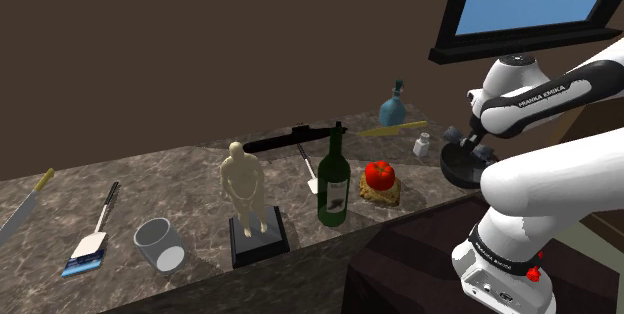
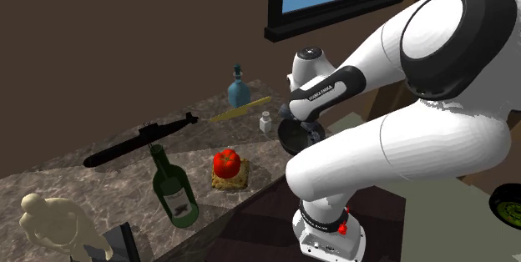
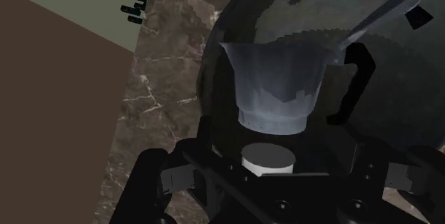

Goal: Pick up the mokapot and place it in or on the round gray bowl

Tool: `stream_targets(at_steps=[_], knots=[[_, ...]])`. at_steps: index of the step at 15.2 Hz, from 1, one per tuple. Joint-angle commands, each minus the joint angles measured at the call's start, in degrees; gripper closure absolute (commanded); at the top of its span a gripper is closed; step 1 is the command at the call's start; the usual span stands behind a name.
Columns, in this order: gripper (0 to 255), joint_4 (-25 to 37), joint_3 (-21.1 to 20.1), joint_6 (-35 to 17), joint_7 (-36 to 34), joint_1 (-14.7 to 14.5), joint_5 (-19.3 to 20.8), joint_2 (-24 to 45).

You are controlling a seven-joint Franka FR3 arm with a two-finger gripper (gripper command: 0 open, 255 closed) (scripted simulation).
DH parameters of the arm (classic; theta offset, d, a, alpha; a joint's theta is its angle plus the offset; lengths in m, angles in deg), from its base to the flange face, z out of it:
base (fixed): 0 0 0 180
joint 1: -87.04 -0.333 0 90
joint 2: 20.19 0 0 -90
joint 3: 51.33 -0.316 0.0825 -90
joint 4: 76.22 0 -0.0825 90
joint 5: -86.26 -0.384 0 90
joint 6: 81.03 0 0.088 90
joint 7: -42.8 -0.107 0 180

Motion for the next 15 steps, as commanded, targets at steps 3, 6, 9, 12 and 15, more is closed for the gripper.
stream_targets(at_steps=[3,6,9,12,15], knots=[[0,-0.1,0.2,-0.3,0.0,0.1,0.2,0.4],[0,0.1,-2.8,11.0,2.6,-0.6,-4.6,-10.6],[0,0.3,-3.7,13.7,3.2,-0.8,-5.9,-13.0],[0,0.3,-3.7,13.7,3.2,-0.8,-5.9,-13.0],[0,0.3,-3.7,13.7,3.2,-0.8,-5.9,-13.0]])
